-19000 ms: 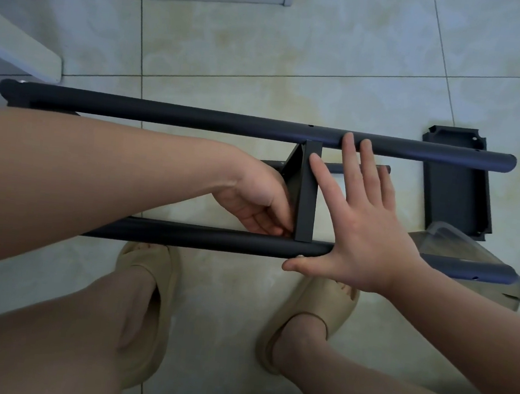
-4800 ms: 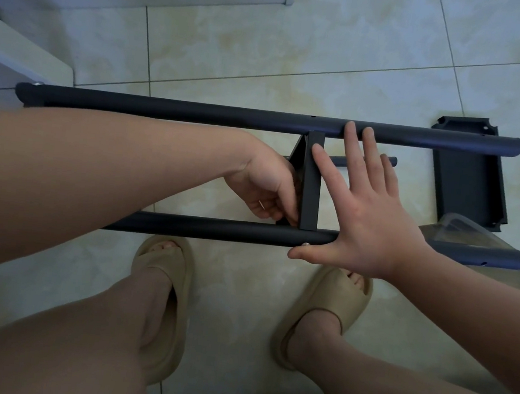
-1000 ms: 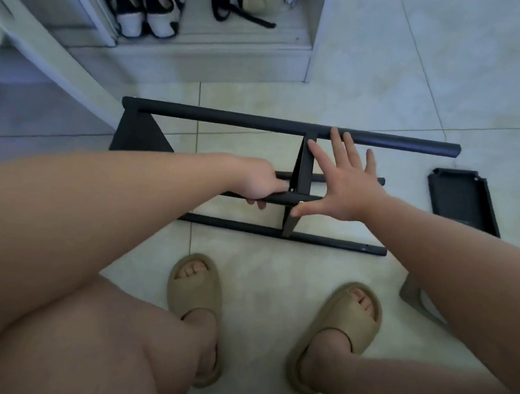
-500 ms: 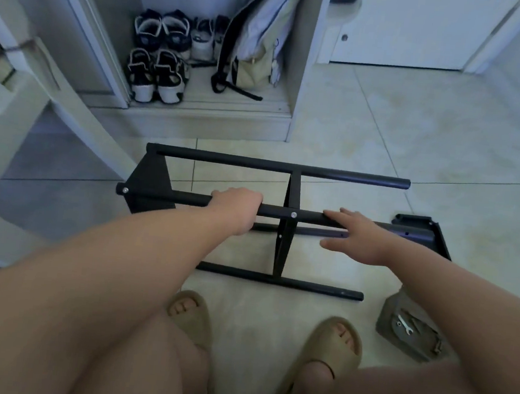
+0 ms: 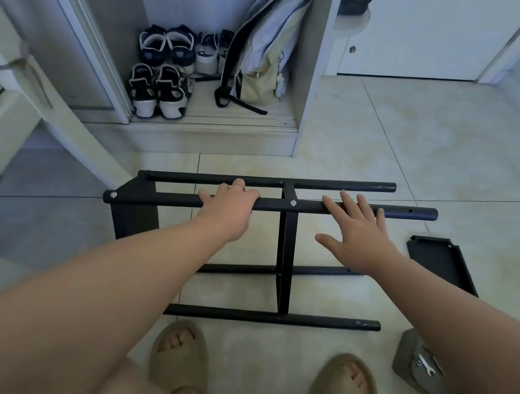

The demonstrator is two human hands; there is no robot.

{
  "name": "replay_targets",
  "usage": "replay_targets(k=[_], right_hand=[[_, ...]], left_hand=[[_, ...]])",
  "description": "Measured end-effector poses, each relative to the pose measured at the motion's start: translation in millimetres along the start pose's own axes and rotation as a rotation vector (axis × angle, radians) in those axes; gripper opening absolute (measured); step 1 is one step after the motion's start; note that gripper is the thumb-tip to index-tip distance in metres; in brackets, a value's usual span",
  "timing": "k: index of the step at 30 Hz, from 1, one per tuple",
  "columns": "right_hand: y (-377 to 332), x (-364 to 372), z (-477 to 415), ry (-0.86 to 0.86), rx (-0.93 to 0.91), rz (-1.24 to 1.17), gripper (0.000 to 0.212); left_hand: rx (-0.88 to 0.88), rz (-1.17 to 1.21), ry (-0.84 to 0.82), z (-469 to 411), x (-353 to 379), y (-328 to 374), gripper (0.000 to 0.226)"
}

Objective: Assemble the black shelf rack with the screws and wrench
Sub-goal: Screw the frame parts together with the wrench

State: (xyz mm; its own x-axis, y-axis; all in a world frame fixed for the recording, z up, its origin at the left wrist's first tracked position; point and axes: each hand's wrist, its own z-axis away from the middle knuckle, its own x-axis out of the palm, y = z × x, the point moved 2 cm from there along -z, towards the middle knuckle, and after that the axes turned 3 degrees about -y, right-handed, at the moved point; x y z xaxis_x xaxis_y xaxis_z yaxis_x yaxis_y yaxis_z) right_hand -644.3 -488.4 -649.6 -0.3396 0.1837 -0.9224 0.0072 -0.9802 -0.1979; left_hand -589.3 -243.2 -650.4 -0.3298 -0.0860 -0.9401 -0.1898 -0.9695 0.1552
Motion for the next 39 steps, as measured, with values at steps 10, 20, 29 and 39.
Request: replay_targets(k=[10, 20, 29, 39], right_hand=[[12.0, 19.5, -160.9, 0.162, -0.026, 0.058, 0.083], [29.7, 87.1, -265.3, 0.048, -0.046, -0.012, 0.079], [31.5, 79.9, -217.0, 0.038, -0.059, -0.158, 0.073], [36.9, 106.5, -75.7, -0.267, -0.141, -0.055, 0.052]], left_hand=[[-0.002, 0.015, 0.201, -141.7, 19.2, -34.9, 0.032], [-0.038, 0.04, 0.122, -240.3, 86.2, -64.8, 0.028], [0.035, 0.198, 0.339, -199.8, 89.6, -39.3, 0.041], [-0.208, 0.804, -0.622, -91.8, 128.1, 26.4, 0.043]])
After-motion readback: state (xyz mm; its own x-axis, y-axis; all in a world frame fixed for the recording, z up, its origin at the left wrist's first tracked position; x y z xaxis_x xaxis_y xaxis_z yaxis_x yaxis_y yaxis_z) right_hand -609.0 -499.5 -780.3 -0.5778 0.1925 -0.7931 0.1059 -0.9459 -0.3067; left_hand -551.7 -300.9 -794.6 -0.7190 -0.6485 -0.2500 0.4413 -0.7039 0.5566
